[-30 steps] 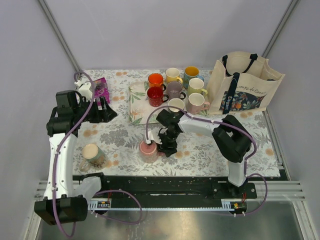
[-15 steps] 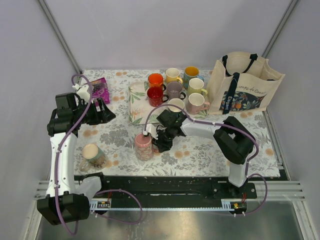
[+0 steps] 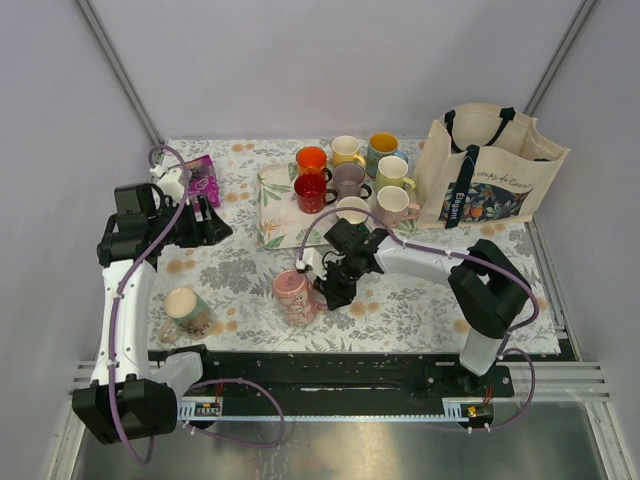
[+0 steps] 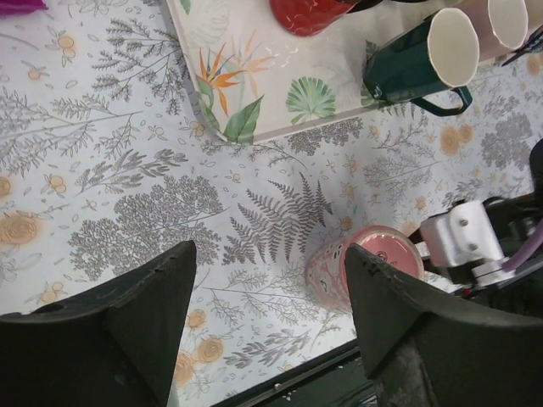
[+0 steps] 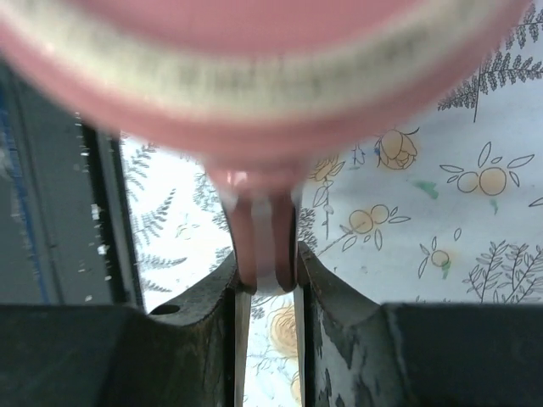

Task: Turn the mug right side up
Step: Turn over the cup at the center of the board.

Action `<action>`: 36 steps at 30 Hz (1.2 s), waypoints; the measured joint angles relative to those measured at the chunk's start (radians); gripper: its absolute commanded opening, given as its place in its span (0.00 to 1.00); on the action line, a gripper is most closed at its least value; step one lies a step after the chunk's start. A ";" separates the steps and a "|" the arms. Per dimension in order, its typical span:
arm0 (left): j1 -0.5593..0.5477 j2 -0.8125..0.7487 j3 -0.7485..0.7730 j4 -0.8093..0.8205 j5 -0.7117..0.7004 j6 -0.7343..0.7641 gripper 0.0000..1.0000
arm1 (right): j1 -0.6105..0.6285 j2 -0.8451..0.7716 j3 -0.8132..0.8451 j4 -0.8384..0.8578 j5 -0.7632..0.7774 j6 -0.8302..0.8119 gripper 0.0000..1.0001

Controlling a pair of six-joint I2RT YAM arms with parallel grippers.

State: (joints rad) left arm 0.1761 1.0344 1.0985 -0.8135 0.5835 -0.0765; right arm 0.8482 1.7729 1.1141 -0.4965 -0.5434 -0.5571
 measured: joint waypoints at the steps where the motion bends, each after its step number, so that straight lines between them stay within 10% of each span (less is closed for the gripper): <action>1: -0.005 0.000 -0.001 0.001 0.000 0.010 0.74 | -0.007 -0.006 0.012 -0.027 -0.016 0.003 0.00; 16: -0.264 -0.168 -0.105 0.008 -0.006 0.455 0.78 | -0.131 0.101 0.368 -0.357 -0.288 0.039 0.00; 20: -0.270 -0.142 -0.106 0.008 -0.009 0.461 0.78 | -0.130 0.108 0.365 -0.354 -0.293 0.072 0.27; 25: -0.283 -0.148 -0.117 0.009 -0.020 0.446 0.78 | -0.130 0.108 0.365 -0.345 -0.269 0.116 0.31; 36: -0.294 -0.173 -0.142 0.006 -0.043 0.404 0.77 | -0.108 0.108 0.381 -0.289 -0.082 0.199 0.00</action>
State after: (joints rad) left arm -0.1181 0.8616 0.9565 -0.8070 0.5400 0.3279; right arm 0.7403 1.8812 1.4952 -0.7853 -0.6258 -0.3584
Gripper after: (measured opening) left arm 0.776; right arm 0.220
